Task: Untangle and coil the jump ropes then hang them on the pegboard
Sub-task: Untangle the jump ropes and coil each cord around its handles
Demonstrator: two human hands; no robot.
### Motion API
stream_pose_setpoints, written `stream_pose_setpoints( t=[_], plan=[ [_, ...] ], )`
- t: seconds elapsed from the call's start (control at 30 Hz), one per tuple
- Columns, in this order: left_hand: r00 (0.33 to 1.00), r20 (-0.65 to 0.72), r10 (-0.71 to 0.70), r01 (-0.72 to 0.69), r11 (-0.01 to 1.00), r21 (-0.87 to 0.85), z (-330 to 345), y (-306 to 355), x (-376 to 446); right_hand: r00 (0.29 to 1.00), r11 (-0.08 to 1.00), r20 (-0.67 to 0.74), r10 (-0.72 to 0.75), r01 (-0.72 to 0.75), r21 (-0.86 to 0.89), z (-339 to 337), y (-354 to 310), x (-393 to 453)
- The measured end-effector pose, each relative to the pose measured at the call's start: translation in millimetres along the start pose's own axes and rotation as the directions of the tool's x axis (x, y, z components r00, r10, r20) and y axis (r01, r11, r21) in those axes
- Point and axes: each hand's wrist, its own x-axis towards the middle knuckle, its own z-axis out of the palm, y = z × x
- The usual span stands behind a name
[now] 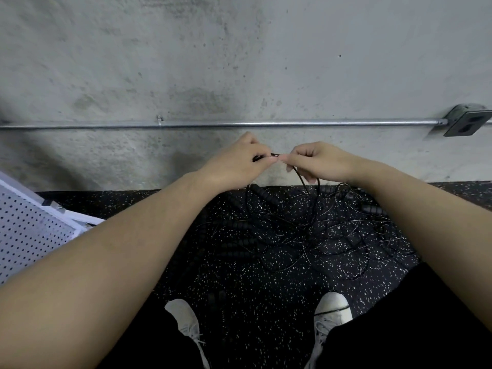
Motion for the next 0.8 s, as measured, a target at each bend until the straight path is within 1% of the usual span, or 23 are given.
stream_pose_setpoints(
  t=[0.07,0.17,0.23,0.3,0.37,0.43,0.53,0.6,0.7,0.8],
  plan=[
    [0.999,-0.038,-0.017,0.016,0.999,-0.035,-2,-3,1,0.991,0.992,0.101,0.092,-0.083,-0.093,-2,10,-2],
    [0.994,-0.102,-0.05,0.038,0.993,-0.113,-4,-9,2,0.931,0.955,0.292,0.219,-0.143,-0.261,-2,23,-6],
    [0.983,-0.156,-0.097,0.073,0.985,-0.154,-8,-15,2,0.9,0.941,0.337,0.276,-0.18,-0.288,-4,30,-7],
    [0.964,-0.197,-0.177,0.153,0.979,-0.134,-13,-26,2,0.916,0.953,0.298,0.269,-0.208,-0.222,-7,36,-6],
    [0.942,-0.211,-0.26,0.252,0.966,-0.063,-19,-40,1,0.96,0.979,0.193,0.203,-0.194,-0.064,-8,36,-5],
    [0.923,-0.202,-0.329,0.326,0.944,-0.049,-23,-55,-2,0.992,0.99,0.042,0.12,-0.122,0.066,-8,31,-4],
    [0.919,-0.097,-0.383,0.381,0.924,-0.043,-22,-58,-7,0.985,0.989,-0.174,0.02,0.006,0.149,-10,16,-2],
    [0.932,-0.057,-0.358,0.355,0.933,-0.061,-18,-49,-8,0.976,0.989,-0.218,-0.018,0.049,0.137,-12,9,-1],
    [0.969,-0.054,-0.24,0.237,0.969,-0.065,-11,-28,-3,0.985,0.995,-0.16,-0.063,0.074,0.062,-9,3,-1],
    [0.996,-0.008,-0.092,0.091,0.993,-0.077,-2,2,0,0.981,0.985,-0.145,-0.125,0.14,0.097,-2,-3,-3]
  ],
)
